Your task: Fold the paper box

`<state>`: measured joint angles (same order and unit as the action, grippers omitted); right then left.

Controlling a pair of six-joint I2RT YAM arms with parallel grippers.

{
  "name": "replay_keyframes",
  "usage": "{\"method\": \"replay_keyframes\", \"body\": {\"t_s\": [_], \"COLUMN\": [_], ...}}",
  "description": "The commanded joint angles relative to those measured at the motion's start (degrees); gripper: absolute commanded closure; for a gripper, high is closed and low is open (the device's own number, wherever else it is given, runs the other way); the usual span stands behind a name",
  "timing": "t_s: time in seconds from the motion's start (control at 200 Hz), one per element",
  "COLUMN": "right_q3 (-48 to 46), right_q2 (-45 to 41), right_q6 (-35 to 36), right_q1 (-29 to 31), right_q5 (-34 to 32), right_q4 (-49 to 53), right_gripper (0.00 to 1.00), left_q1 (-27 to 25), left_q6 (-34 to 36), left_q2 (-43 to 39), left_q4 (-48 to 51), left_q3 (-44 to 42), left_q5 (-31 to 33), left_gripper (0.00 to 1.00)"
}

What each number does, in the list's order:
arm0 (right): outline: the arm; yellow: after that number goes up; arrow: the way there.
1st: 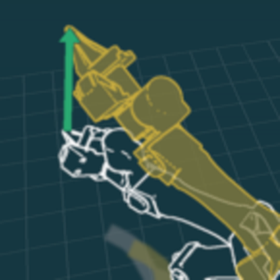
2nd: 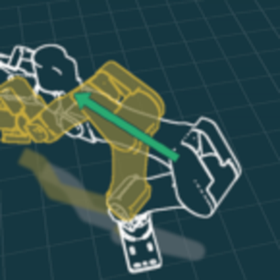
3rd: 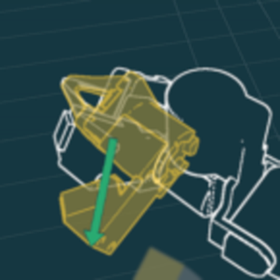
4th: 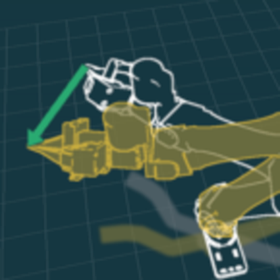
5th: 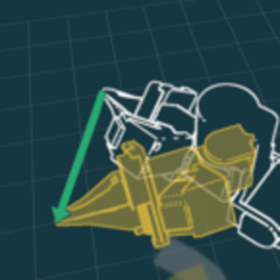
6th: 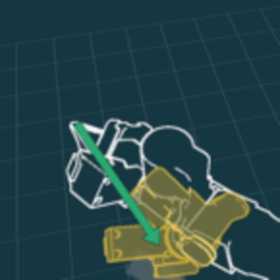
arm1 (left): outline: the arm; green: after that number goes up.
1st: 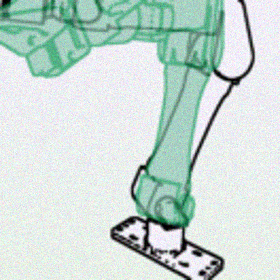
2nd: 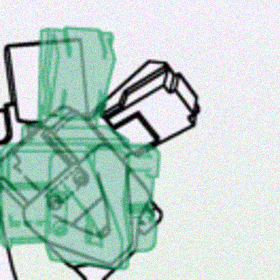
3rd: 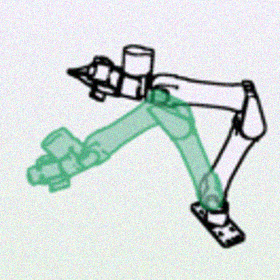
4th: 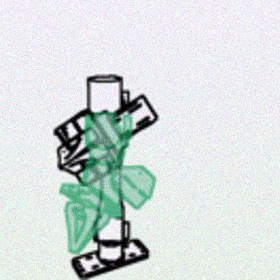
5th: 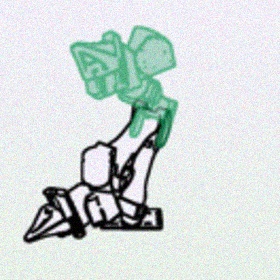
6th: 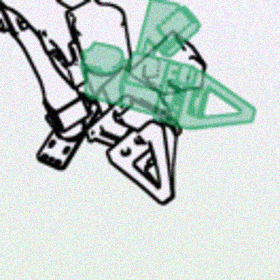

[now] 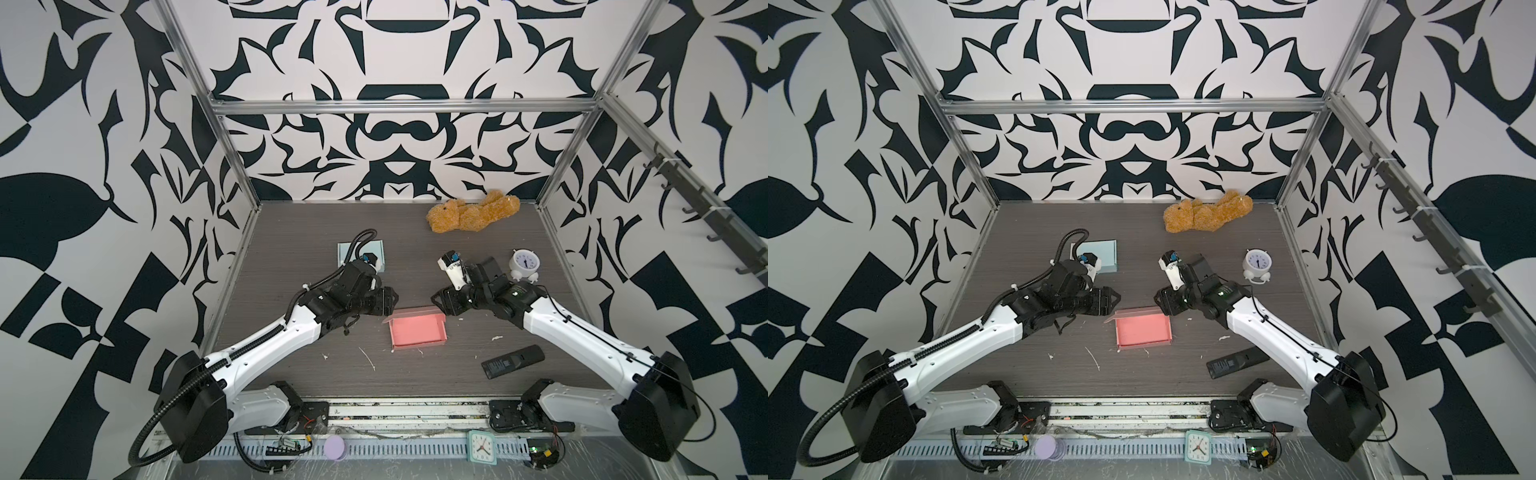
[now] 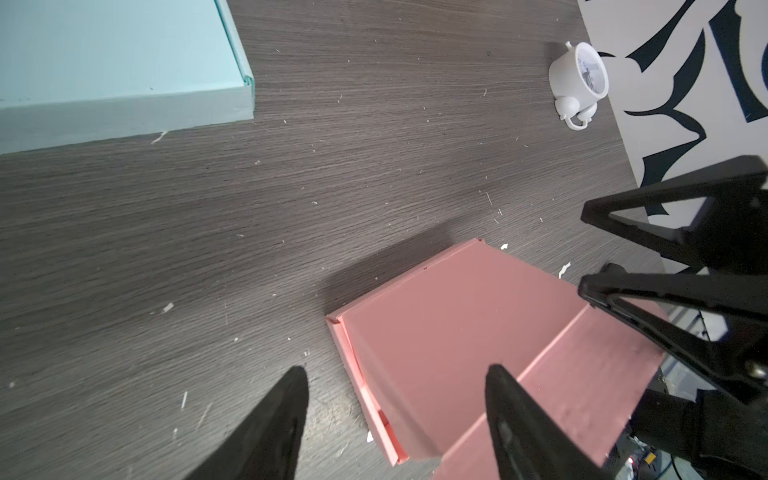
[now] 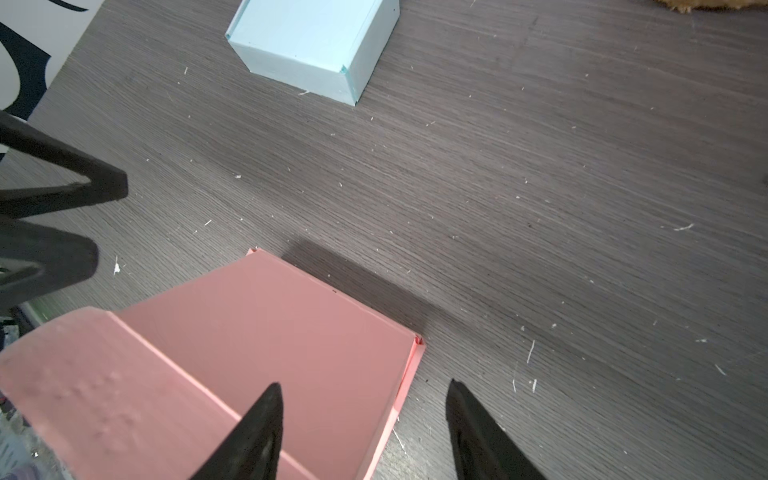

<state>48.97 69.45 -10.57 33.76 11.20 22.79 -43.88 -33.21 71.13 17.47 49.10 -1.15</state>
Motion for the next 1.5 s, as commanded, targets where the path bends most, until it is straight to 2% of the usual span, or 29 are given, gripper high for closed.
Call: {"method": "replay_keyframes", "body": {"t_s": [0.0,0.15,0.55,1.495], "right_q3": [-1.3,-3.0,-10.3,-14.6], "right_q2": [-0.9,-0.9,-5.4,-3.8], "right_q6": [-0.5,-1.8,-6.6,-9.9], "right_q1": [-0.3,-0.3,-0.3,0.4], "right_q5": [1.0,1.3,1.7,3.8], "right_q4": [-1.6,-2.1,-4.5,-7.4], "right_gripper": [0.35,0.35,0.35,0.35], "left_q1": [0.3,0.3,0.3,0.2], "left_q6": [-0.6,-1.4,-5.0,-7.7], "left_q2": [1.4,3.9,3.3,5.8], "left_q4": [-2.4,-3.6,-8.3,-15.5], "left_q3": [-1.6,-3.1,-9.9,-16.1], "left_q5": [-2.2,-3.3,-5.4,-8.5], "left_gripper": [0.30,0.31,0.33,0.36]}}
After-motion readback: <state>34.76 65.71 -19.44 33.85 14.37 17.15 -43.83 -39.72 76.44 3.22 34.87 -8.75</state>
